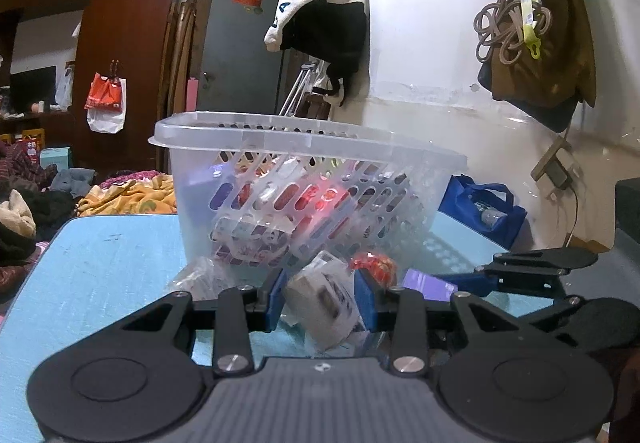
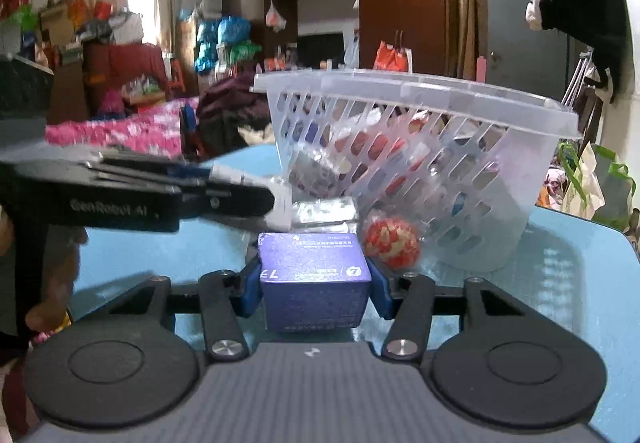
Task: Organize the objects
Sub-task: 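Grasp the thin brown card with the left tool while the right grasps the blue cube box, then lift both held items over the white basket and release them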
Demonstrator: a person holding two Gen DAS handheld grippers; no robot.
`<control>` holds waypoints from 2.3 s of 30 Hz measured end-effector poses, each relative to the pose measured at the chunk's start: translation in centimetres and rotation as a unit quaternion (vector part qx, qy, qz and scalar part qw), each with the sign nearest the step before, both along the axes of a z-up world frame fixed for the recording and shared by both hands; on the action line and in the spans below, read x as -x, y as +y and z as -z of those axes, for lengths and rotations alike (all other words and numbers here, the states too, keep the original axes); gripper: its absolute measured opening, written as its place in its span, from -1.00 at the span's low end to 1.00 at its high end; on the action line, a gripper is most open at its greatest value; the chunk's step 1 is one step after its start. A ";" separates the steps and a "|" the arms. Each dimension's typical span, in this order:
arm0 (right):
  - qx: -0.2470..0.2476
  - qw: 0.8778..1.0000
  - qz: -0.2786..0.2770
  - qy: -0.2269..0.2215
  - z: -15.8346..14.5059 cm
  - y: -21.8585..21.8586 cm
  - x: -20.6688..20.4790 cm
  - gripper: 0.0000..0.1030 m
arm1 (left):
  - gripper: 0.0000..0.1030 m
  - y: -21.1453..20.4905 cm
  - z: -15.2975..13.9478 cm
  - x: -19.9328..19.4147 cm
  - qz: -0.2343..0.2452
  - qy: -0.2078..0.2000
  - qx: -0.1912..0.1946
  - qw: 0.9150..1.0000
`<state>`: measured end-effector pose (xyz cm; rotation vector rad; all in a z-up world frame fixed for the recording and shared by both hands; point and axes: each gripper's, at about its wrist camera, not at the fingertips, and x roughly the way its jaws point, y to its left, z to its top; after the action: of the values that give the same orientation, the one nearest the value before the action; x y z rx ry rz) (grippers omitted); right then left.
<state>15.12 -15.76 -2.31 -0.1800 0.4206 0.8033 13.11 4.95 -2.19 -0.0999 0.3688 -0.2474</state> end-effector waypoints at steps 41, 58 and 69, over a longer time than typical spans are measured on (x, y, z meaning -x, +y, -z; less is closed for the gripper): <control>-0.067 0.982 0.106 -0.144 -13.2 -0.8 -4.3 0.08 | -0.64 -0.7 -13.9 -7.2 -0.042 -0.089 0.010 0.995; -0.079 0.980 0.156 -0.096 -9.7 -2.7 -5.9 1.00 | 0.75 2.7 -10.7 -5.0 -0.065 -0.082 0.007 0.994; -0.005 0.992 0.124 0.021 -1.7 -1.2 -6.4 0.73 | 0.75 5.1 -3.4 -6.3 -0.084 0.035 -0.007 0.996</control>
<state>21.53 -17.00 -0.64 -0.0987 0.4675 0.5649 19.40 10.09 1.20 -0.1260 0.4298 -0.0743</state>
